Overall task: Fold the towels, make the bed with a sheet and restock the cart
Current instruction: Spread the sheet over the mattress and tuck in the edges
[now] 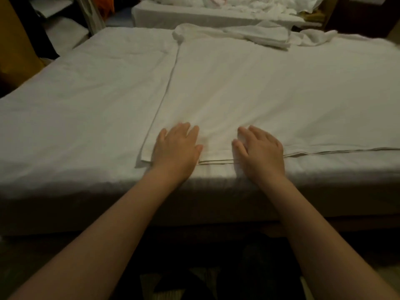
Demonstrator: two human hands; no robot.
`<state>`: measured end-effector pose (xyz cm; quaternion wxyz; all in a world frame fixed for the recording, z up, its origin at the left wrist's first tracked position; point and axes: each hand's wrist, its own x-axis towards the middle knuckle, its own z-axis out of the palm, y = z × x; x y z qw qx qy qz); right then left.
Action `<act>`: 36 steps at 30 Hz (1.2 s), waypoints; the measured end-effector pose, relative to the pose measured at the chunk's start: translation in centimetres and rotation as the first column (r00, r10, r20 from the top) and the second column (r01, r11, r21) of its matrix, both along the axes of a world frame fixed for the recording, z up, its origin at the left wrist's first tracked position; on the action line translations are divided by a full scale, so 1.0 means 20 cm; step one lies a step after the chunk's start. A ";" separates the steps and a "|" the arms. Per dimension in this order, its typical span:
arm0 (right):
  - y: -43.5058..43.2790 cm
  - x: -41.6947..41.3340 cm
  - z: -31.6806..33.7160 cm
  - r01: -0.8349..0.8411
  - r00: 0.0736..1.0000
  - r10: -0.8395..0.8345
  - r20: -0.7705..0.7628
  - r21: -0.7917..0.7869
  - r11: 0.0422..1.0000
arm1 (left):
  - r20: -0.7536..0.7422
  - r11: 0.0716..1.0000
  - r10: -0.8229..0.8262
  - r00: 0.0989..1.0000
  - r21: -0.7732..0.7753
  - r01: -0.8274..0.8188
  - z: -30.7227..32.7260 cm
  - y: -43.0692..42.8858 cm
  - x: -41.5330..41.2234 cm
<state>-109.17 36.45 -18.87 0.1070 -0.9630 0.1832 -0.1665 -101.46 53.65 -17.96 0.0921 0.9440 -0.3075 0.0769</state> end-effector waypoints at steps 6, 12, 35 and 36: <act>0.03 -0.07 0.01 0.047 0.973 -0.040 -0.227 0.025 0.999 | -0.203 0.983 0.092 0.975 0.172 -0.057 -0.02 0.06 -0.02; 0.07 -0.21 0.23 0.013 0.879 0.040 -0.476 0.108 0.994 | -0.427 0.939 0.141 0.893 0.344 0.016 0.24 0.10 -0.08; -1.23 0.77 1.22 0.124 0.901 -0.011 -0.434 0.232 0.965 | -0.285 0.989 0.146 0.947 0.011 -0.149 1.22 -1.14 0.85; -1.33 0.84 1.18 0.115 0.898 0.004 -0.440 0.243 0.963 | -0.294 0.985 0.168 0.941 0.010 -0.173 1.17 -1.23 0.89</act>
